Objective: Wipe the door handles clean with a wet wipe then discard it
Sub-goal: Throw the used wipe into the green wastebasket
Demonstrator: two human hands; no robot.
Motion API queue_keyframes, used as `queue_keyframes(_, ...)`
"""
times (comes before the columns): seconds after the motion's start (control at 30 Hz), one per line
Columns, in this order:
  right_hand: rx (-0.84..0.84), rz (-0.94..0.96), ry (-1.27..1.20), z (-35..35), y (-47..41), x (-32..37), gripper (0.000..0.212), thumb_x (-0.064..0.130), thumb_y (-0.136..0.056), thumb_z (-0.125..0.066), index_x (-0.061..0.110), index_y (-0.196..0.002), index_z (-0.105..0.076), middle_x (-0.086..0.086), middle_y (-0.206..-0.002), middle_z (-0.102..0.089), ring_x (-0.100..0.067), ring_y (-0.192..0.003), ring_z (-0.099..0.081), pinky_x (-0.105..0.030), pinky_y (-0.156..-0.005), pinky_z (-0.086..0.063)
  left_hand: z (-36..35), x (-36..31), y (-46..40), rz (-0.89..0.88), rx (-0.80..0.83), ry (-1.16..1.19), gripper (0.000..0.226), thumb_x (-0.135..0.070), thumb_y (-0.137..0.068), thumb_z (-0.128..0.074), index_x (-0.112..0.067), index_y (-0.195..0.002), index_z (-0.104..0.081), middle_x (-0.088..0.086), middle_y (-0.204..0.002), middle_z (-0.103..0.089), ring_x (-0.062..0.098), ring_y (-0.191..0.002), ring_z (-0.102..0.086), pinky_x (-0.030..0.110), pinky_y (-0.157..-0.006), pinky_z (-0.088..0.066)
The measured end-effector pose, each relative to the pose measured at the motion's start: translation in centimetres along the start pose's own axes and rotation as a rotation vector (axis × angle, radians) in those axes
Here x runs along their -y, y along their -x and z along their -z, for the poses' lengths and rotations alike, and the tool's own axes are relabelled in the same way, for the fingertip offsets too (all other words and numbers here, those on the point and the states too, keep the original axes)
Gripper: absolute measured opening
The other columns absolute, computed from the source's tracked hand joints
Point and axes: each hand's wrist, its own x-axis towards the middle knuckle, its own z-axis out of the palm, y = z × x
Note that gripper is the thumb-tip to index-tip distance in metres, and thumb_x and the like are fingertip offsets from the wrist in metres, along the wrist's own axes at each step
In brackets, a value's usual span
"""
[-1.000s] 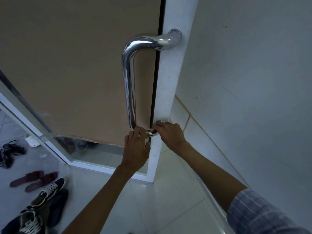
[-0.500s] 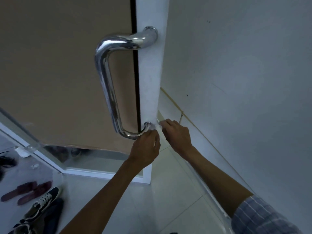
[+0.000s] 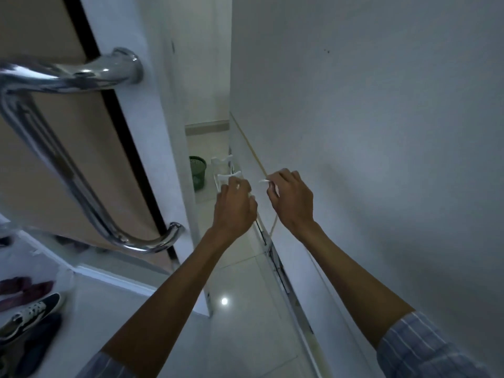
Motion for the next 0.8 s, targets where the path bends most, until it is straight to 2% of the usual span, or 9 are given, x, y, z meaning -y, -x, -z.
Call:
queue_keyframes(0.2, -0.004, 0.014, -0.102, -1.9, -6.4, -2.0, 0.016, 0.018, -0.098, -0.066, 0.015, -0.111, -0.075, -0.004, -0.114, -0.066, -0.020, -0.101, -0.059, -0.024, -0.078, -0.038, -0.5, 0.4, -7.6, 0.086, -0.041, -0.019, 0.023, -0.022, -0.098, -0.060, -0.006, -0.115, -0.061, 0.020, -0.121, -0.057, 0.038, -0.105, -0.058, 0.048, -0.089, -0.051)
queue_keyframes(0.4, -0.047, 0.029, -0.165, -6.5, -13.0, -2.5, 0.017, 0.017, -0.097, -0.066, 0.014, -0.109, -0.077, -0.007, -0.113, -0.065, -0.023, -0.102, -0.059, -0.029, -0.080, -0.043, -1.1, 2.0, -15.2, 0.211, -0.115, -0.042, 0.026, -0.022, -0.100, -0.058, -0.005, -0.120, -0.061, 0.020, -0.131, -0.054, 0.039, -0.112, -0.055, 0.038, -0.088, -0.041)
queue_keyframes(0.53, -0.051, 0.060, -0.207, -11.5, -18.2, -3.3, 0.017, 0.019, -0.096, -0.065, 0.014, -0.107, -0.077, -0.007, -0.112, -0.065, -0.025, -0.101, -0.060, -0.037, -0.082, -0.050, -3.0, 4.3, -21.1, 0.282, -0.155, -0.022, 0.025, -0.022, -0.099, -0.056, -0.007, -0.118, -0.062, 0.018, -0.129, -0.056, 0.040, -0.113, -0.056, 0.041, -0.090, -0.042)
queue_keyframes(0.8, 0.047, 0.054, -0.216, -21.5, -28.7, -5.2, 0.017, 0.016, -0.094, -0.066, 0.012, -0.107, -0.077, -0.009, -0.106, -0.065, -0.027, -0.097, -0.060, -0.040, -0.080, -0.051, -5.0, 11.7, -29.8, 0.457, -0.158, -0.047, 0.031, -0.026, -0.096, -0.060, -0.014, -0.125, -0.064, 0.012, -0.133, -0.058, 0.036, -0.117, -0.058, 0.043, -0.100, -0.045)
